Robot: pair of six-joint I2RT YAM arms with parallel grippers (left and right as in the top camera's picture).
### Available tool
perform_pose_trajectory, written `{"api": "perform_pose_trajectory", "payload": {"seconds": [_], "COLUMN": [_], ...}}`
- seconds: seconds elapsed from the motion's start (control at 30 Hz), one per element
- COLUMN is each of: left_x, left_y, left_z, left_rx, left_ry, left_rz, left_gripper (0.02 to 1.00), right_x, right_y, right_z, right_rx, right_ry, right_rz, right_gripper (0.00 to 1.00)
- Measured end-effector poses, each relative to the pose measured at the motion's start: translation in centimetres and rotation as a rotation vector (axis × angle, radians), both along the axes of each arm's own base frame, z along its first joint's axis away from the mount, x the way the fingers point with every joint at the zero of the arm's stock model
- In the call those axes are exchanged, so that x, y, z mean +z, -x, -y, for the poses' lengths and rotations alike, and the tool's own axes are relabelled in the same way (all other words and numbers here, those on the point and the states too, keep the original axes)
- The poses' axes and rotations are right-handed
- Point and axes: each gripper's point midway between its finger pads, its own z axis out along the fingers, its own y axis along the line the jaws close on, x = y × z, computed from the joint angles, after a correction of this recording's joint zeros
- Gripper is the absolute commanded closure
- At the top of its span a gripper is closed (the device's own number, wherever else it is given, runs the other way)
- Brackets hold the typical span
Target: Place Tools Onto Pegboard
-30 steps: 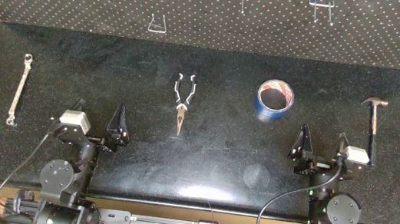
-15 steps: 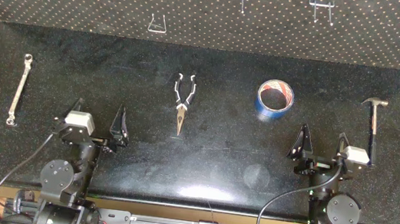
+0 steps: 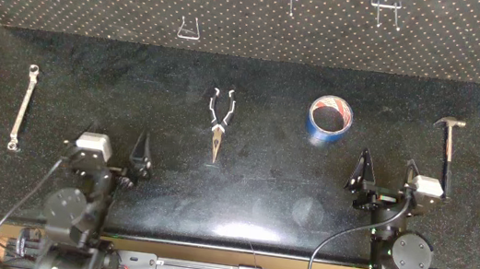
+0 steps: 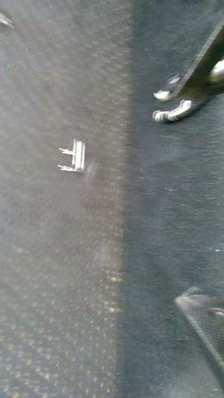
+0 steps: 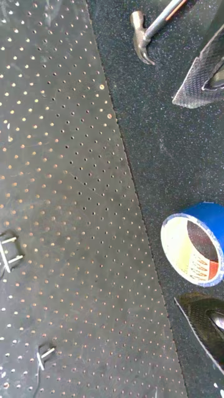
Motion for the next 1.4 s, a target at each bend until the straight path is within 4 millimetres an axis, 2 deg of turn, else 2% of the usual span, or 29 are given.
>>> {"api": "perform_pose_trajectory", "payload": {"seconds": [0.07, 0.1, 0.17, 0.23, 0.3, 0.33, 0.4, 0.5, 0.6, 0.8, 0.9, 1.0, 1.13, 1.23, 1.3, 1.4], "left_x": [-1.8, -1.6, 0.8, 4.9, 7.2, 8.1, 8.2, 6.5, 3.6, 0.4, -1.3, -2.2, -2.8, -3.2, -3.5, -4.8], "left_y": [2.0, 3.9, 4.6, 3.5, 2.3, 1.5, 0.7, -0.1, -0.7, -1.1, -1.9, -2.5, -1.0, 0.8, 0.9, -0.3], "left_z": [-1.7, -3.0, -3.5, -4.2, -5.1, -6.0, -7.9, -11.0, -14.1, -16.2, -17.6, -18.5, -21.4, -24.2, -24.7, -24.5], "left_rx": [0.09, 0.177, 0.215, 0.238, 0.26, 0.28, 0.298, 0.256, 0.17, 0.051, 0.021, 0.006, 0.062, 0.144, 0.146, 0.102], "left_ry": [0.049, 0.094, 0.113, 0.113, 0.104, 0.1, 0.095, 0.061, 0.016, -0.092, -0.156, -0.184, -0.129, -0.075, -0.073, -0.081], "left_rz": [-0.192, -0.346, -0.432, -0.493, -0.562, -0.61, -0.759, -0.961, -1.126, -1.247, -1.283, -1.286, -1.281, -1.273, -1.273, -1.266], "left_gripper": [0.025, 0.025, 0.025, 0.025, 0.025, 0.025, 0.025, 0.025, 0.025, 0.025, 0.025, 0.027, 0.023, 0.023, 0.023, 0.025], "right_x": [0.0, 0.0, 0.0, 0.0, 0.0, 0.0, 0.0, 0.0, 0.0, 0.0, 0.0, 0.0, 0.0, 0.0, 0.0, 0.0], "right_y": [0.0, 0.0, 0.0, 0.0, 0.0, 0.0, 0.0, 0.0, 0.0, 0.0, 0.0, 0.0, 0.0, 0.0, 0.0, 0.0], "right_z": [0.0, 0.0, 0.0, 0.0, 0.0, 0.0, 0.0, 0.0, 0.0, 0.0, 0.0, 0.0, 0.0, 0.0, 0.0, 0.0], "right_rx": [0.0, 0.0, 0.0, 0.0, 0.0, 0.0, 0.0, 0.0, 0.0, 0.0, 0.0, 0.0, 0.0, 0.0, 0.0, 0.0], "right_ry": [0.0, 0.0, 0.0, 0.0, 0.0, 0.0, 0.0, 0.0, 0.0, 0.0, 0.0, 0.0, 0.0, 0.0, 0.0, 0.0], "right_rz": [0.001, 0.0, 0.0, 0.0, 0.002, 0.002, 0.002, 0.002, 0.002, 0.002, 0.002, 0.002, 0.002, 0.002, 0.002, 0.002], "right_gripper": [0.025, 0.025, 0.025, 0.025, 0.025, 0.027, 0.025, 0.025, 0.025, 0.027, 0.027, 0.025, 0.025, 0.025, 0.025, 0.027]}}
